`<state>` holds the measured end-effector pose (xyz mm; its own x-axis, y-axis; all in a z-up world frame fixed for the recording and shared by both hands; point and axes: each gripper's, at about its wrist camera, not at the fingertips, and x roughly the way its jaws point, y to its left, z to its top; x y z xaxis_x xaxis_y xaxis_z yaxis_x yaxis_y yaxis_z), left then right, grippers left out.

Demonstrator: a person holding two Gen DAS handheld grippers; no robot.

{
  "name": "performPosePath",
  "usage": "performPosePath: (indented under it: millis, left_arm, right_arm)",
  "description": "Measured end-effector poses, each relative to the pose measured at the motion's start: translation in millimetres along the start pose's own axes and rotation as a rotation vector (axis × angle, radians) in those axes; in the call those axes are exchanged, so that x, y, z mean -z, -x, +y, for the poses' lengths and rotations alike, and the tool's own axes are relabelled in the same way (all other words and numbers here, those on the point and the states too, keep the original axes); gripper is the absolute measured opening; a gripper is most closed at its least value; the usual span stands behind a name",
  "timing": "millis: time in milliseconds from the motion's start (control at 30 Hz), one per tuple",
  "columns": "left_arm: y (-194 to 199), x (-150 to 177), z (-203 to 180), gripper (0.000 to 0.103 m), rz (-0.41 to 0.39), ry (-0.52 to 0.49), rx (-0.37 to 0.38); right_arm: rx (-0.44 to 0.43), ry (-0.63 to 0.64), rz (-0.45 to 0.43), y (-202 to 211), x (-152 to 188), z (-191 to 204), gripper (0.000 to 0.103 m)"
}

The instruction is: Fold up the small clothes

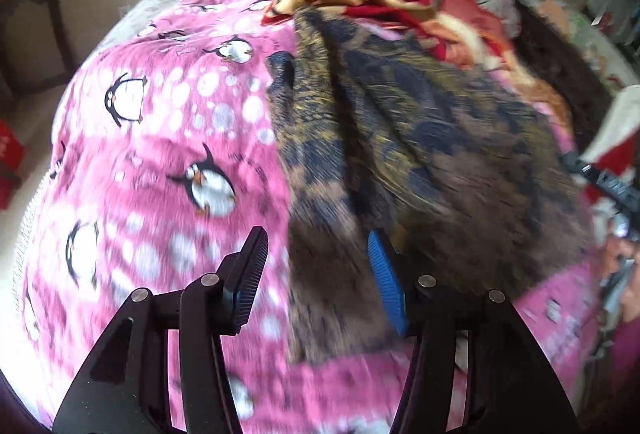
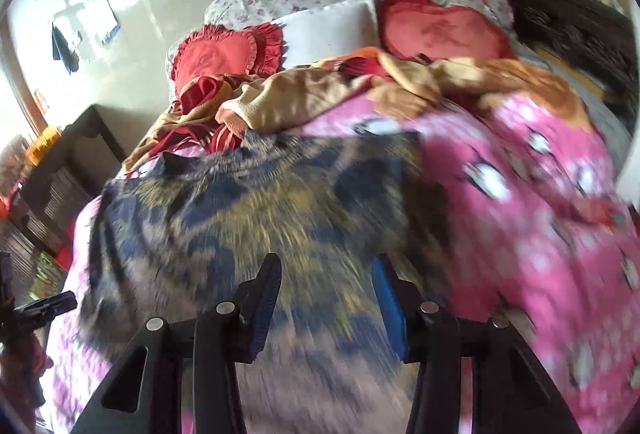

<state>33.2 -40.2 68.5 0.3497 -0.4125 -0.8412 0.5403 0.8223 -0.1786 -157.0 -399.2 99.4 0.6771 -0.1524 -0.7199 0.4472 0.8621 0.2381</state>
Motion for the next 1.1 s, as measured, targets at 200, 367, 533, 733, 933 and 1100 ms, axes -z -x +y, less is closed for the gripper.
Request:
performPosePath:
  millis: [200, 367, 533, 733, 933, 1100]
  left_arm:
    - [-38.7, -13.4, 13.9, 0.054, 0.027, 0.076, -0.051]
    - [-42.5, -19.0, 12.9, 0.055, 0.022, 0.051, -0.083]
    - [-42.1, -21.9, 2.6, 0.055, 0.015, 0.046, -0.105]
    - [-33.5, -15.0, -2.5, 0.055, 0.01, 0.037, -0.118]
    - [-29.4, -7.1, 2.3, 0.055, 0.012, 0.047, -0.101]
    - [-28.5, -2.9, 8.8, 0.055, 0.007, 0.046, -0.084]
  right_arm:
    - [0.106, 0.068, 0.015, -67.7, -39.3, 15.8, 0.045]
    - [0.164, 0.065, 0.053, -102.7, -57.5, 8.7, 0.046]
    - [0.206, 0.089, 0.036, -80.7, -54.6, 23.9, 0.046]
    - [0.051, 0.188, 0.026, -47.1, -33.6, 80.2, 0.049]
    - [-0.122, 0.295, 0.091, -63.1, -19.6, 157.9, 0.049]
    - [-0.193, 0.359, 0.098, -88.6, -19.7, 218.7, 0.049]
